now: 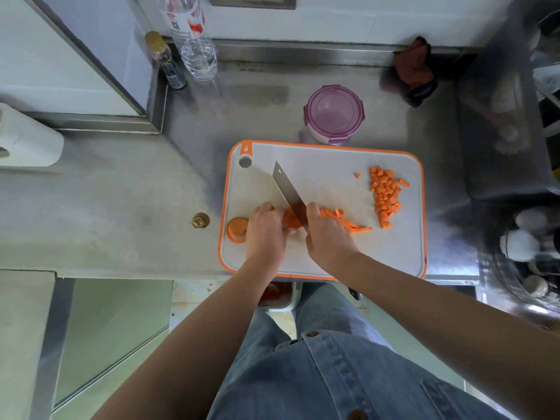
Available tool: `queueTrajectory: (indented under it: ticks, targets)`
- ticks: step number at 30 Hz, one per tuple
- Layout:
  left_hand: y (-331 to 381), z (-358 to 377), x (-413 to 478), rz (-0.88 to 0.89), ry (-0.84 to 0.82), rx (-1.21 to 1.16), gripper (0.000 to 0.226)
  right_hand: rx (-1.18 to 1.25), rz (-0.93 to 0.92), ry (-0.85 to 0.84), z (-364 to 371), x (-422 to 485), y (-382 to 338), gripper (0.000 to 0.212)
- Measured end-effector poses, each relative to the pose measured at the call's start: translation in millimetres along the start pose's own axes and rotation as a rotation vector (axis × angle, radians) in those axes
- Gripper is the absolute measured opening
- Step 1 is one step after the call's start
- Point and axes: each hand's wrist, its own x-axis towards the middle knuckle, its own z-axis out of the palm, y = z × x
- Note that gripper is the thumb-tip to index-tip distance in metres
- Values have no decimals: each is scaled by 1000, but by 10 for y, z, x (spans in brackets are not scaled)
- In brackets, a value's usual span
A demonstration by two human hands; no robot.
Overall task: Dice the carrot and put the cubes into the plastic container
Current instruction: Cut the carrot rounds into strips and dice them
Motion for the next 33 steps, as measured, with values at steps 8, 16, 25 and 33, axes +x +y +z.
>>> queueTrajectory:
  ticks: [8,16,25,33]
  targets:
    - [25,-10,-10,-22,-4,17,24,-47,-6,17,54,-35,-22,36]
    - [31,9,-33,-26,34,44,27,27,-50,89,-75,-70,54,19]
    - [29,35,-42,-33,40,39,21,30,-48,24,-50,-67,-4,21]
    - [0,79,-16,-34,41,25,15,6,7,-7,20,-31,-57,35]
